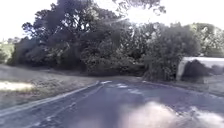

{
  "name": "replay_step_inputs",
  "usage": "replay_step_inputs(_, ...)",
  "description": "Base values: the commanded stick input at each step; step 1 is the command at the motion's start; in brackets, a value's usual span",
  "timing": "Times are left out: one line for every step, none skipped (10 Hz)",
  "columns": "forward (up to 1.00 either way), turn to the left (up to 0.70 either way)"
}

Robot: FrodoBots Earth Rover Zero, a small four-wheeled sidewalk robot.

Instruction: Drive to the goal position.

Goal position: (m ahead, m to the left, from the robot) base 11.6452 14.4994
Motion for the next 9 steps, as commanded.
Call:
replay_step_inputs(0.7, 0.0)
replay_step_inputs(0.7, 0.0)
replay_step_inputs(0.7, 0.0)
replay_step_inputs(0.47, 0.0)
replay_step_inputs(0.62, 0.0)
replay_step_inputs(0.7, 0.0)
replay_step_inputs(0.7, 0.0)
replay_step_inputs(0.7, 0.0)
replay_step_inputs(0.7, 0.0)
